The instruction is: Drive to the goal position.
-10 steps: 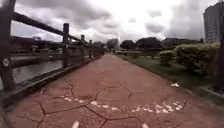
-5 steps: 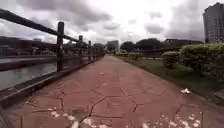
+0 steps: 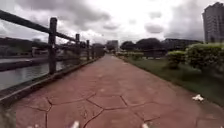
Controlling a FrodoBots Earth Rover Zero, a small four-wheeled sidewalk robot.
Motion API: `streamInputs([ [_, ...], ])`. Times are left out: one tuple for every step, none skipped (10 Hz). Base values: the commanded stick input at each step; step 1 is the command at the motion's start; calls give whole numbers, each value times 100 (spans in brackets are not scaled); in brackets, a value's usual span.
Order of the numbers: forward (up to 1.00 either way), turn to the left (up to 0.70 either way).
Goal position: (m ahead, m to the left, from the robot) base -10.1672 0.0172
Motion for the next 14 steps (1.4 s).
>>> streamInputs([
  [70, 0],
  [70, 0],
  [70, 0],
  [70, 0],
  [70, 0],
  [70, 0],
  [70, 0],
  [70, 0],
  [70, 0],
  [70, 0],
  [70, 0],
  [70, 0],
  [70, 0],
  [70, 0],
])
